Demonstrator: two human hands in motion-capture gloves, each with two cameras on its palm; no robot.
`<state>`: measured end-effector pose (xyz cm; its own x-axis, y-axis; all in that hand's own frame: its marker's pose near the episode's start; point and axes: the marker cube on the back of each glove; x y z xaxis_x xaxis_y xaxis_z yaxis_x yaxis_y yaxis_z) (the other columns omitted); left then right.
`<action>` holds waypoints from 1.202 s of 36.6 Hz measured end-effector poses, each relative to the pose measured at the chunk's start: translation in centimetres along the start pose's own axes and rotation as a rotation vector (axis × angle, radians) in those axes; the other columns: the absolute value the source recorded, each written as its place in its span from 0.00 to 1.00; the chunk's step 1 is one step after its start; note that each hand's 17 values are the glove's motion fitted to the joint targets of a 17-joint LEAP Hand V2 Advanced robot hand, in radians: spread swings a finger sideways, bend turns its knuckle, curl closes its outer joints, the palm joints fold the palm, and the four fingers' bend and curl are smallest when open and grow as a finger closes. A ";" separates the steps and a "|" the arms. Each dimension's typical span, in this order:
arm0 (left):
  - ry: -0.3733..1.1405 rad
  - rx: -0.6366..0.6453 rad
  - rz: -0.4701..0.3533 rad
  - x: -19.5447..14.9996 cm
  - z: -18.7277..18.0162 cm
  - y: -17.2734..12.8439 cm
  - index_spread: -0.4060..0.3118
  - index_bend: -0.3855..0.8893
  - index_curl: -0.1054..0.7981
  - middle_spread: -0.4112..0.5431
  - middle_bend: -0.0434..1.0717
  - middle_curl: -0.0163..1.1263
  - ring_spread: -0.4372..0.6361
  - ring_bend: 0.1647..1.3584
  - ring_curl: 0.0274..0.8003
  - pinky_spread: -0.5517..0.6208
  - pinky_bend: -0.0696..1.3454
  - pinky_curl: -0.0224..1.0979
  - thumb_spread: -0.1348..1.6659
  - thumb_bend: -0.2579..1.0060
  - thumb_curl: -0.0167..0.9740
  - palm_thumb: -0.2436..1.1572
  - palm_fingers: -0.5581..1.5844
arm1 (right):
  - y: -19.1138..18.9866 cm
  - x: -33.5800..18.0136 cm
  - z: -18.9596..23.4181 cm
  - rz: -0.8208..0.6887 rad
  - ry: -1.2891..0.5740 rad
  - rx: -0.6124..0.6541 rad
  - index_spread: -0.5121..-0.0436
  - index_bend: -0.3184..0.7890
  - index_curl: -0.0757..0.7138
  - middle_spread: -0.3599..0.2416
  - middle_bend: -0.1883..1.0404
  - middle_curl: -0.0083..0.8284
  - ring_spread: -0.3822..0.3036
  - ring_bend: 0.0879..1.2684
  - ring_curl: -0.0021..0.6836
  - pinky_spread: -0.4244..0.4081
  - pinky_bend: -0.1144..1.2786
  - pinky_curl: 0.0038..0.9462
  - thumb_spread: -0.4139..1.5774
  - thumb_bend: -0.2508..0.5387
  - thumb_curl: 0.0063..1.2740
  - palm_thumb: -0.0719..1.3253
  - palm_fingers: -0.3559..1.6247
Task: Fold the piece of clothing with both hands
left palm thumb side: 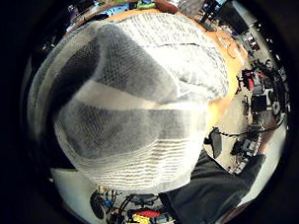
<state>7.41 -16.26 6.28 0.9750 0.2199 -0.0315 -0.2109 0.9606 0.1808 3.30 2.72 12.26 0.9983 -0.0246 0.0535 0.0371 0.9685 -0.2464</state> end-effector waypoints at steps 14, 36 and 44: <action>-0.019 0.003 -0.014 -0.5 -0.8 -0.6 0.18 0.43 0.62 0.11 0.35 0.46 0.08 0.28 0.51 0.10 0.42 0.37 0.45 0.19 0.72 0.82 0.83 | -5.3 -1.9 13.0 -0.053 0.010 -0.125 0.53 0.32 0.36 0.56 0.31 0.48 0.54 0.32 0.57 0.62 0.39 0.40 0.83 0.37 0.19 0.50 0.48; 0.201 -0.240 0.099 -0.4 2.8 4.1 0.18 0.43 0.64 0.11 0.35 0.49 0.08 0.28 0.54 0.11 0.39 0.37 0.45 0.19 0.78 0.83 0.83 | -7.2 -0.1 11.7 -0.029 -0.232 -0.142 0.56 0.53 0.49 0.39 0.50 0.64 0.28 0.49 0.71 0.26 0.48 0.47 0.54 0.43 0.40 0.81 0.82; 0.310 -0.430 0.181 0.1 2.7 7.7 0.18 0.43 0.64 0.11 0.35 0.50 0.08 0.27 0.55 0.11 0.38 0.38 0.44 0.19 0.80 0.84 0.82 | -3.7 -1.4 8.6 -0.136 -0.182 -0.260 0.55 0.58 0.58 0.39 0.53 0.68 0.28 0.49 0.73 0.25 0.47 0.48 0.44 0.36 0.45 0.83 0.82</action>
<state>6.07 -9.28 10.37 0.8681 0.3650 -0.3363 -0.4459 0.8712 -0.2054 1.38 1.28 21.48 0.9598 -0.0819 0.2686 0.2031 0.8630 -0.4625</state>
